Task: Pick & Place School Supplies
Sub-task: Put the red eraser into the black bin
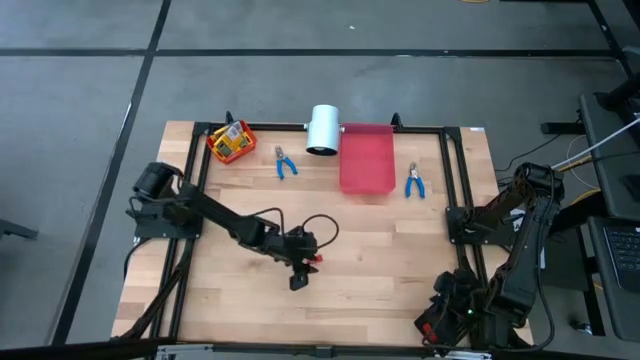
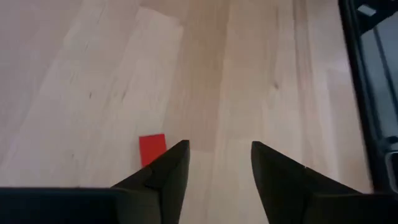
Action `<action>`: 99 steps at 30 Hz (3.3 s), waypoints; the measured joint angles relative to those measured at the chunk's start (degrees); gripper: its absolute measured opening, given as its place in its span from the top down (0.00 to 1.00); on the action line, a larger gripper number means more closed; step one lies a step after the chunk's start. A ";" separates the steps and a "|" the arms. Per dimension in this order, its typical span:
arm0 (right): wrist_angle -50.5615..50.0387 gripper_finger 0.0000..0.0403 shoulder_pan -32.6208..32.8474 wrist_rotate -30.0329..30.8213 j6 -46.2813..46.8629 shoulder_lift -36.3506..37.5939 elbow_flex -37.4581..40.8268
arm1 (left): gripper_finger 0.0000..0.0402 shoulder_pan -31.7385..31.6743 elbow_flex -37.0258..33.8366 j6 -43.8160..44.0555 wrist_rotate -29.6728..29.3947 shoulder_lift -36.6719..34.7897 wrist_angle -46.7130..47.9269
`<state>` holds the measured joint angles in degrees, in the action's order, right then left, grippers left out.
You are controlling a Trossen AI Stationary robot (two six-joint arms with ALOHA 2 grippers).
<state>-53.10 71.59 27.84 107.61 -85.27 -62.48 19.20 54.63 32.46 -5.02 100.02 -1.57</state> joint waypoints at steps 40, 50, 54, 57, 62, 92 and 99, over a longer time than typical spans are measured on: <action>-0.92 0.55 -2.15 6.42 0.79 0.09 -2.47 | 0.56 -5.12 -0.04 -2.80 1.08 6.43 2.41; -0.53 0.55 -3.72 9.36 -0.46 0.09 -2.47 | 0.89 -5.12 0.13 -0.23 -0.87 6.30 6.26; 0.41 0.55 -4.87 10.99 -3.00 0.10 -2.47 | 0.96 -5.12 0.05 1.19 -0.85 6.21 5.26; 2.15 0.55 -5.87 15.11 -5.64 0.50 -2.47 | 0.96 -5.01 -0.15 1.49 0.79 5.68 2.33; 4.87 0.55 -8.51 24.61 -12.28 4.01 -2.47 | 0.96 -4.94 0.78 0.85 2.94 1.01 -5.20; 35.47 0.55 -35.19 5.27 -62.59 13.94 -2.47 | 0.96 -6.76 19.37 -10.77 11.09 -1.79 -10.71; 34.62 0.55 -35.04 2.81 -61.28 12.26 -2.47 | 0.96 -7.22 19.36 -11.59 10.31 -1.79 -12.07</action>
<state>-18.49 36.56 30.65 46.33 -73.01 -64.95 11.98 73.99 20.87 5.29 98.24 -13.63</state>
